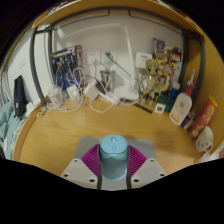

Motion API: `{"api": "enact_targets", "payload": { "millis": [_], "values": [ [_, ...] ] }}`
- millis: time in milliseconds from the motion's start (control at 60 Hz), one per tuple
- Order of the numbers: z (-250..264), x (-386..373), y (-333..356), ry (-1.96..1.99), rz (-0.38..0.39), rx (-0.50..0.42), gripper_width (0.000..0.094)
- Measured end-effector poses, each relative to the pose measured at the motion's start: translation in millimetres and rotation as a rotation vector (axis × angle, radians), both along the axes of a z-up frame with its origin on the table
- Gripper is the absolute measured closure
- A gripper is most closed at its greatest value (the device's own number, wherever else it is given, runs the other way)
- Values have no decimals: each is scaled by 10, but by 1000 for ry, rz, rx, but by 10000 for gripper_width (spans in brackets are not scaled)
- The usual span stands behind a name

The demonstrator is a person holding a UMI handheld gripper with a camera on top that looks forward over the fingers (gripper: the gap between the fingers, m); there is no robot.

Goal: Arrange mouse

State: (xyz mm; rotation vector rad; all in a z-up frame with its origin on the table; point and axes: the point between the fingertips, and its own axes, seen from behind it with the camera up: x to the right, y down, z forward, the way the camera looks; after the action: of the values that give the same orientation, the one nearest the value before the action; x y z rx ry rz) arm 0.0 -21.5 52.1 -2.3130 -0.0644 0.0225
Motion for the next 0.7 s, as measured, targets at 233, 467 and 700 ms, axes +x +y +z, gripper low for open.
{"api": "enact_targets", "payload": {
  "millis": [233,467,700],
  "values": [
    [-675,129,-235,10,-62,-119,575],
    [-673,133,-261,21,-80,-145,412],
    [337,180,-289,41,-67,-29,121]
  ]
}}
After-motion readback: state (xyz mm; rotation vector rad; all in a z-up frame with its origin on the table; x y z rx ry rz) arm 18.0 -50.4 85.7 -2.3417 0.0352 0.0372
